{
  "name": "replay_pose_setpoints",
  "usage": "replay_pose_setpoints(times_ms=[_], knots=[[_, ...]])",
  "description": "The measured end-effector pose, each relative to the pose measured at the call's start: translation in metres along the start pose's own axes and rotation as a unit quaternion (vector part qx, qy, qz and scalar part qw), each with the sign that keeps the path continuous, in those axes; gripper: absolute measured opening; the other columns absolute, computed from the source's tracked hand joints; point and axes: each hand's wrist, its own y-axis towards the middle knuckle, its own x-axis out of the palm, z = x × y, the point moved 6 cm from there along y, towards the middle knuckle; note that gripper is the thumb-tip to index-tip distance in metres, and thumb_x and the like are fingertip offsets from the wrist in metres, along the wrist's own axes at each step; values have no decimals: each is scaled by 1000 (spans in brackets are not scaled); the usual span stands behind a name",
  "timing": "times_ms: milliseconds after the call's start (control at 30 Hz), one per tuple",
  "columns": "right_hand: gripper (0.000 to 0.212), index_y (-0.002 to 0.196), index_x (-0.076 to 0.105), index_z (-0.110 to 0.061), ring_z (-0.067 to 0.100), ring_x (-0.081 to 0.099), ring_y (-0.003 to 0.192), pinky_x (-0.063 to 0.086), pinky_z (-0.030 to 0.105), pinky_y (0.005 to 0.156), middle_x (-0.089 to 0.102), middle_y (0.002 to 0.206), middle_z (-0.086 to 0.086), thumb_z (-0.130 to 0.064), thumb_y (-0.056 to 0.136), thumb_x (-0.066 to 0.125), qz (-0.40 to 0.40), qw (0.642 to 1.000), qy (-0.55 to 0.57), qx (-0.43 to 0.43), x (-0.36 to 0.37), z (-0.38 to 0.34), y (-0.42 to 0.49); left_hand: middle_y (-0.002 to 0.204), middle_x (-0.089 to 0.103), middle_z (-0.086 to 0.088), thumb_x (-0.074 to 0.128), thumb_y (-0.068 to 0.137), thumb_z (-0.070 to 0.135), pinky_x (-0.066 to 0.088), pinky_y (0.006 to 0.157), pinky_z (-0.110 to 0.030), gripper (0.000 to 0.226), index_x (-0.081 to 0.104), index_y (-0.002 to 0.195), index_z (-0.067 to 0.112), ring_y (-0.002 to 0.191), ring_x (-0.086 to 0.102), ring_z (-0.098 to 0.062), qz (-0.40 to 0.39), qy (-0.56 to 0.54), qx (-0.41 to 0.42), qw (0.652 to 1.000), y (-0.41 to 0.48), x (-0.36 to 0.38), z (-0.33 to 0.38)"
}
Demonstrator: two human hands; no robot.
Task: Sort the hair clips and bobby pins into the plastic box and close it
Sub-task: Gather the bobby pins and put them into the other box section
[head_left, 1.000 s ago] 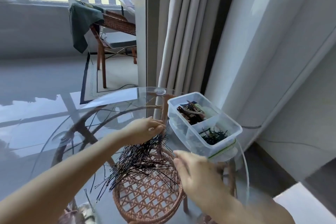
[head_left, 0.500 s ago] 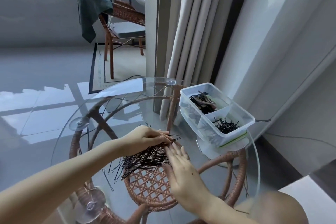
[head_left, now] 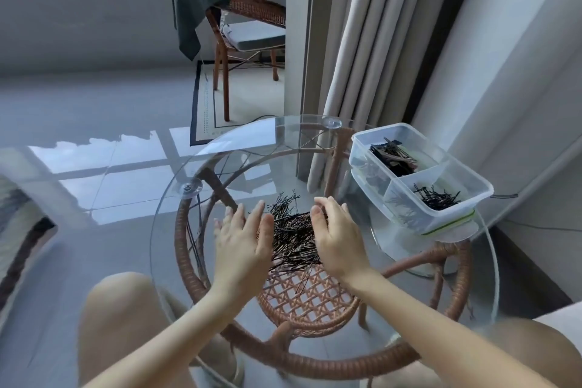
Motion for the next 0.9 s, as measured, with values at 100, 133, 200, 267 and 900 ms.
replay_pose_setpoints(times_ms=[100, 133, 200, 267, 900], knots=[[27, 110, 56, -7, 21, 49, 115, 27, 45, 110, 61, 110, 5, -22, 98, 37, 50, 998, 43, 12, 8, -17, -2, 150, 31, -10, 18, 93, 51, 1, 118, -41, 57, 35, 140, 22, 143, 12, -24, 15, -32, -14, 999, 7, 11, 17], [26, 108, 57, -8, 21, 52, 109, 32, 41, 107, 61, 103, 2, -21, 98, 37, 65, 995, 69, 23, 8, -21, -2, 149, 34, -10, 22, 95, 45, 2, 118, -41, 52, 37, 139, 20, 142, 16, -24, 23, -50, -15, 998, 10, 12, 22], [22, 101, 56, -13, 17, 56, 95, 42, 19, 90, 58, 90, -5, -21, 98, 36, 90, 985, 139, 47, 3, -23, -2, 142, 44, -8, 28, 97, 35, 11, 117, -44, 45, 43, 134, 15, 138, 28, -24, 45, -102, -11, 994, 15, 9, 28], [20, 101, 54, -16, 5, 55, 82, 41, 5, 72, 58, 84, -8, -23, 98, 36, 99, 976, 183, 59, -11, -20, -3, 131, 53, -7, 35, 97, 31, 26, 111, -41, 40, 49, 128, 12, 127, 42, -21, 49, -150, 2, 987, 16, -2, 27], [53, 122, 57, -21, 19, 44, 101, 38, 36, 93, 57, 106, 3, -36, 73, 73, -282, 897, -232, -247, -6, -12, 26, 105, 48, -4, 66, 64, 62, 37, 82, -25, 68, 47, 107, 13, 89, 34, -15, -139, 255, 93, 952, 5, 3, 44]])
